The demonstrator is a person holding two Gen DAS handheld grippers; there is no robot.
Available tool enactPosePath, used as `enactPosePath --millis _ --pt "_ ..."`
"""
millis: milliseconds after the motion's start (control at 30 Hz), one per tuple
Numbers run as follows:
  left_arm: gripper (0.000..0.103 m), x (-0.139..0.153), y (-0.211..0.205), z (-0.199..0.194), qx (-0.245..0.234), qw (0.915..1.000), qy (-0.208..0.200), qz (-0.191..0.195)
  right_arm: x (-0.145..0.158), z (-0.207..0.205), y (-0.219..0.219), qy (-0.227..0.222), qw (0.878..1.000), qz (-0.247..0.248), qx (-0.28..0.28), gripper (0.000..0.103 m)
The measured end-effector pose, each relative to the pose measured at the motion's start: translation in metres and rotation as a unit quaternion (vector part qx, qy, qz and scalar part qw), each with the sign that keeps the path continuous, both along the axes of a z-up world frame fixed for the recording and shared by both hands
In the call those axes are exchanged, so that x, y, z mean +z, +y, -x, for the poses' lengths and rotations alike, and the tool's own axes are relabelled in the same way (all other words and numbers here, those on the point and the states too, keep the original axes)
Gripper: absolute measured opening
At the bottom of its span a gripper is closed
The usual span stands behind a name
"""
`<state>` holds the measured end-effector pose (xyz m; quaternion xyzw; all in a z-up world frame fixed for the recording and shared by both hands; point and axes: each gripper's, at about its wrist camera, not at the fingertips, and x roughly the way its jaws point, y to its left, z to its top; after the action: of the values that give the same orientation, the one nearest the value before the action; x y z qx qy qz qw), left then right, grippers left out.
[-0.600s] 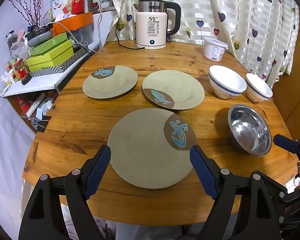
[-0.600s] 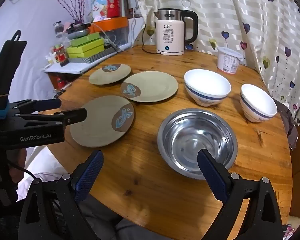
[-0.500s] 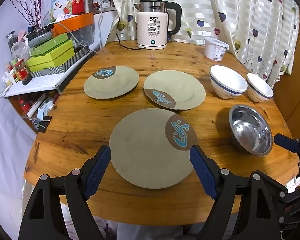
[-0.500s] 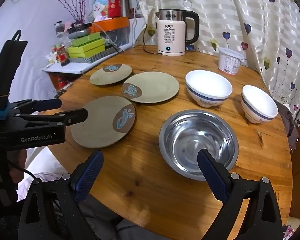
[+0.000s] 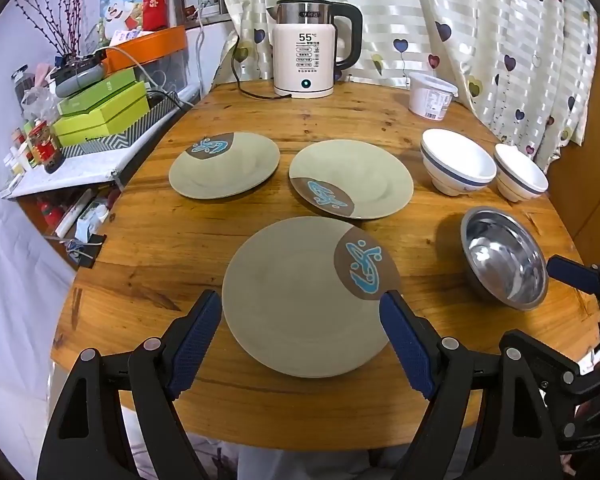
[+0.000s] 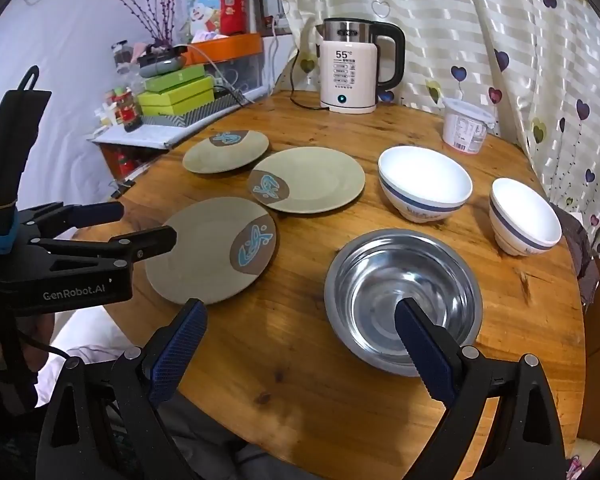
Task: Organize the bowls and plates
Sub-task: 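Move both grippers toward the nearest beige fish-logo plate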
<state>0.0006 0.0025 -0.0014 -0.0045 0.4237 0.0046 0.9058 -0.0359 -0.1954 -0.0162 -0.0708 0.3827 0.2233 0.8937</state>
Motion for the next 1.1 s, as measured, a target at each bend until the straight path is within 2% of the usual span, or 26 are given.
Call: enactPosePath --millis 533,1100 --pt "0.082 -0.002 0.006 -0.001 0.004 1.0 0.006 0.006 0.001 -0.002 0.004 0.004 1.0 -0.003 0.006 0.096" --pt "0.082 -0.006 0.014 -0.002 -0.004 0.9988 0.011 0.048 0.004 -0.003 0.003 0.003 1.0 -0.007 0.007 0.096"
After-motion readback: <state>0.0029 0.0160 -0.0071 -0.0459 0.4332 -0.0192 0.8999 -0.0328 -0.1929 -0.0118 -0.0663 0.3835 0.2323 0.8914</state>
